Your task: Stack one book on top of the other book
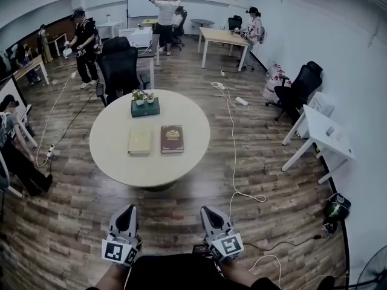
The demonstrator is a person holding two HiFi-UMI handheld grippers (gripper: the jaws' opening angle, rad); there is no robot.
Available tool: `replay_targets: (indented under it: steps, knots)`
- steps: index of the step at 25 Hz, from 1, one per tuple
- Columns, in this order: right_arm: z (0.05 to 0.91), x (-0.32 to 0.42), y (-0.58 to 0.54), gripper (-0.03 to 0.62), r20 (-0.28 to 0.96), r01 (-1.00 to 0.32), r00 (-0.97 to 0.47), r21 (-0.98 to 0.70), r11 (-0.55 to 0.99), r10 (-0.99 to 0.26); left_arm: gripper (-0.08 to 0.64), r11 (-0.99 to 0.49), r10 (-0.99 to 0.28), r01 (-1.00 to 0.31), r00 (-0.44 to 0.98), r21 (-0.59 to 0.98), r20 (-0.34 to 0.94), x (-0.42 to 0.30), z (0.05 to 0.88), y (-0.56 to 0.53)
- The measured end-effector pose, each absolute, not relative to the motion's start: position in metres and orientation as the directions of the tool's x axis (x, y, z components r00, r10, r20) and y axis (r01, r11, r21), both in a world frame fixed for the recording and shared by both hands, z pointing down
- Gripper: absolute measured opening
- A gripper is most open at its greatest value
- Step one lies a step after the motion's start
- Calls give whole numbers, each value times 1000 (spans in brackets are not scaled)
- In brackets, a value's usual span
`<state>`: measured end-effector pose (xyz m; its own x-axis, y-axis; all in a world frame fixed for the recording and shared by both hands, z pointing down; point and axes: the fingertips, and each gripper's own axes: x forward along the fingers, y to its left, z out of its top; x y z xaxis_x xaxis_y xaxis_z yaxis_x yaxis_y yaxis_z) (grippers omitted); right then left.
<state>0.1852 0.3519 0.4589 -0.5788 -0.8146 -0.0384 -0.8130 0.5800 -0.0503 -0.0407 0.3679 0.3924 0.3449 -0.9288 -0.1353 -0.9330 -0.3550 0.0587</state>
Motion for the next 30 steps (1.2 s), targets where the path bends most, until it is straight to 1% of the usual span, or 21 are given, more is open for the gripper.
replay_targets:
  steps: [5,8,11,16,23,30]
  knots:
    - [465,205,318,5,-36,-809,-585,-56,586,-810,5,-333,-938,-942,326,49,-115,-23,399,334]
    - [469,210,292,5,-51,-810,-580,-63,583,-813,5,-336,-937,-941,329,44,-115,-20,403,306]
    - [476,207,261,5,-40,-817,-572,-68,573,-820,5,-345,-934,-937,337,51,-121,-23,410,270]
    - [481,184,190,5,-23,-835,-548,-41,548,-836,5,-376,-921,-924,366,67,-132,-46,418,187]
    - [471,144,69,5,0,-875,-485,-8,485,-875,5,-459,-885,-884,447,92,-128,-82,419,51]
    - [472,105,-39,5,36,-901,-434,13,435,-900,5,-519,-855,-844,509,135,-105,-112,433,-64]
